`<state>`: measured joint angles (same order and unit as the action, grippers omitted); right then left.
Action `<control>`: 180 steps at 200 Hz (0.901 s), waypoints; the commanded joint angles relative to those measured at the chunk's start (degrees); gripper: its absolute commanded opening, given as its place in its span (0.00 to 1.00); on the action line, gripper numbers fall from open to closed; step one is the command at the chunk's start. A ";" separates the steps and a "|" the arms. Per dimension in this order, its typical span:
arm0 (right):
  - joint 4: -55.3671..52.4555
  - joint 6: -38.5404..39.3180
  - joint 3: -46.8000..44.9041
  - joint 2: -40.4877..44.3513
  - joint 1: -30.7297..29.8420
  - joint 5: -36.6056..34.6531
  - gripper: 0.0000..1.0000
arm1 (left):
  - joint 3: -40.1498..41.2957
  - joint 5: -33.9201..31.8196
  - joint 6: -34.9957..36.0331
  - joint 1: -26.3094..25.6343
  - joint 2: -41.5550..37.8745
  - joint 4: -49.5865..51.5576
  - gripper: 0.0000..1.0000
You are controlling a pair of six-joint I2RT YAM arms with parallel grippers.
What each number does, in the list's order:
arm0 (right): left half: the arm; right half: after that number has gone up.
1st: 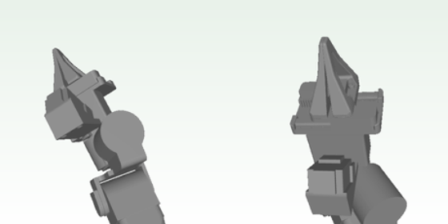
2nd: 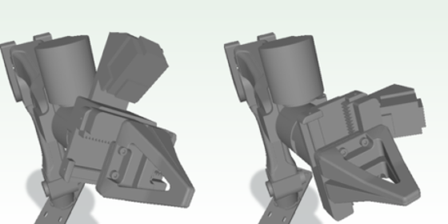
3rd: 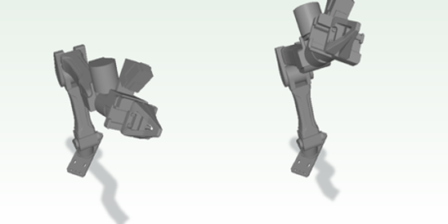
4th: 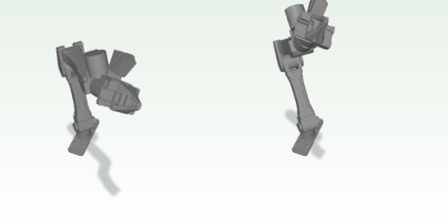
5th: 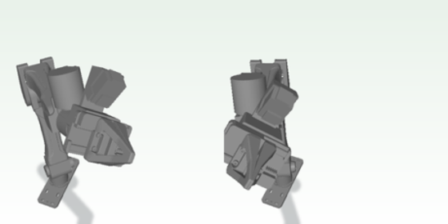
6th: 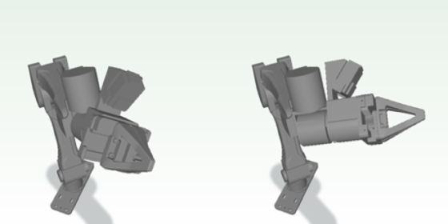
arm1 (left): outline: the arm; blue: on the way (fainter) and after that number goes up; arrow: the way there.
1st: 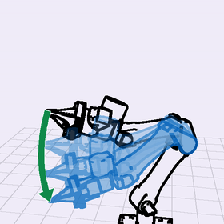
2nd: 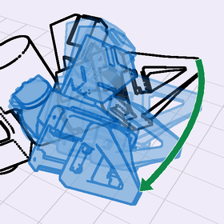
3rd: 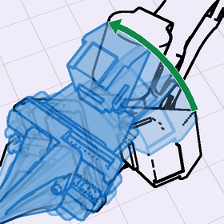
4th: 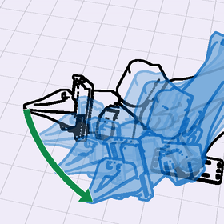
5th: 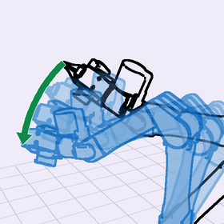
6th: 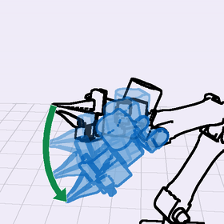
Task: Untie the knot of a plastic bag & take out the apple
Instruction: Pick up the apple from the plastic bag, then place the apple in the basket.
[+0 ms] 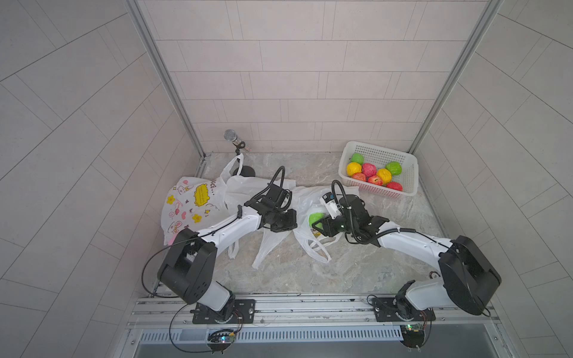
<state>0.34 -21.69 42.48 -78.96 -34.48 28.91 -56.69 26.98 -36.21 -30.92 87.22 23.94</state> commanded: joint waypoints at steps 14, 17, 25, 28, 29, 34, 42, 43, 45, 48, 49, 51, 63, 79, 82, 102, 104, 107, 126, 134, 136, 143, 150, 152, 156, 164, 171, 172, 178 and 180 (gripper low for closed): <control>-12.20 5.52 0.94 6.47 -0.33 11.42 0.21 | -2.78 -1.94 -2.61 0.20 1.01 -2.00 0.00; -13.25 6.05 1.20 6.97 -0.33 11.65 0.21 | -2.76 -1.93 -2.76 0.20 1.10 -2.32 0.00; -15.96 7.48 2.12 8.64 -0.33 11.85 0.21 | -2.71 -2.23 -3.19 0.23 1.16 -2.97 0.00; -16.85 7.99 2.38 9.37 -0.33 11.94 0.21 | -2.73 -2.34 -3.44 0.23 1.27 -3.09 0.00; -17.08 8.16 2.45 9.58 -0.33 11.99 0.21 | -2.73 -2.36 -3.48 0.24 1.23 -3.14 0.00; -17.89 8.78 2.75 10.49 -0.33 12.33 0.21 | -2.60 -2.41 -3.79 0.22 1.26 -3.59 0.00; -19.57 10.00 3.50 12.33 -0.33 12.68 0.21 | -2.59 -2.10 -4.10 0.20 1.43 -4.25 0.00; -19.84 10.09 3.63 12.60 -0.33 12.67 0.21 | -2.62 -2.06 -4.12 0.22 1.45 -4.30 0.00; -20.31 10.42 3.94 13.06 -0.28 12.56 0.21 | -2.63 -1.99 -4.13 0.19 1.46 -4.40 0.00; -20.83 10.64 4.34 13.77 -0.24 12.19 0.21 | -2.66 -1.86 -4.25 0.17 1.58 -4.51 0.00; -20.96 10.63 4.44 14.02 -0.24 12.03 0.21 | -2.69 -1.81 -4.28 0.16 1.61 -4.51 0.00; -21.23 10.62 4.69 14.56 -0.17 11.63 0.21 | -2.68 -1.79 -4.26 0.20 1.63 -4.52 0.00; -22.16 10.18 6.48 17.74 0.72 8.07 0.19 | -2.78 -1.50 -3.84 0.10 1.73 -4.44 0.00; -21.71 7.37 8.87 21.70 4.51 1.55 0.14 | -2.78 -1.41 -2.78 0.21 1.02 -3.69 0.16; -21.41 6.70 9.21 22.18 5.68 0.85 0.14 | -2.77 -1.41 -2.63 0.18 0.79 -3.53 0.21; -18.93 1.56 11.83 22.03 17.24 -2.03 0.14 | -2.58 -2.80 -0.31 0.24 -2.36 -1.98 0.58; -18.79 0.93 12.14 21.75 18.48 -2.26 0.14 | -2.58 -3.05 -0.06 0.24 -2.79 -1.75 0.63; -18.67 0.01 12.63 21.20 20.22 -2.49 0.14 | -2.68 -3.54 0.31 0.29 -3.18 -1.33 0.67; -18.09 -5.10 16.18 15.63 30.73 -3.80 0.14 | -2.98 -6.50 2.61 0.59 -8.35 1.42 0.81; -17.94 -5.95 17.75 12.38 33.61 -4.33 0.15 | -2.85 -7.82 3.48 0.98 -10.94 2.41 0.82; -17.92 -6.05 18.19 11.51 34.20 -4.48 0.15 | -2.85 -8.17 3.61 1.02 -11.59 2.57 0.83; -18.28 -5.93 20.44 8.51 35.65 -5.32 0.16 | -2.61 -9.65 4.15 1.27 -14.09 3.24 0.84; -18.36 -5.55 22.36 5.69 36.74 -6.54 0.18 | -2.40 -11.64 4.49 1.54 -16.69 4.19 0.84; -18.33 -5.38 22.93 4.59 36.96 -6.99 0.19 | -2.27 -12.14 4.61 1.62 -17.49 4.47 0.85; -18.40 -5.05 24.09 2.76 37.24 -8.28 0.21 | -2.07 -13.86 4.83 1.72 -19.13 5.01 0.85; -18.44 -4.41 26.58 -0.99 37.82 -10.56 0.24 | -1.56 -17.39 5.59 1.99 -22.62 6.21 0.87; -18.57 -4.01 28.85 -4.48 38.28 -11.93 0.27 | -0.89 -21.08 6.38 2.09 -25.86 7.34 0.89; -18.60 -3.99 29.26 -4.99 38.36 -12.16 0.27 | -0.75 -21.66 6.53 2.09 -26.35 7.43 0.90; -18.95 -4.12 31.48 -7.97 38.96 -12.70 0.31 | -0.13 -25.27 7.17 2.16 -29.32 8.55 0.93; -19.14 -4.21 32.26 -9.02 39.22 -12.73 0.32 | 0.12 -26.42 7.39 2.24 -30.32 8.92 0.94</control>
<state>-17.52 -25.19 68.40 -80.14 3.27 21.82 -58.00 14.52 -32.88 -29.34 65.60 27.24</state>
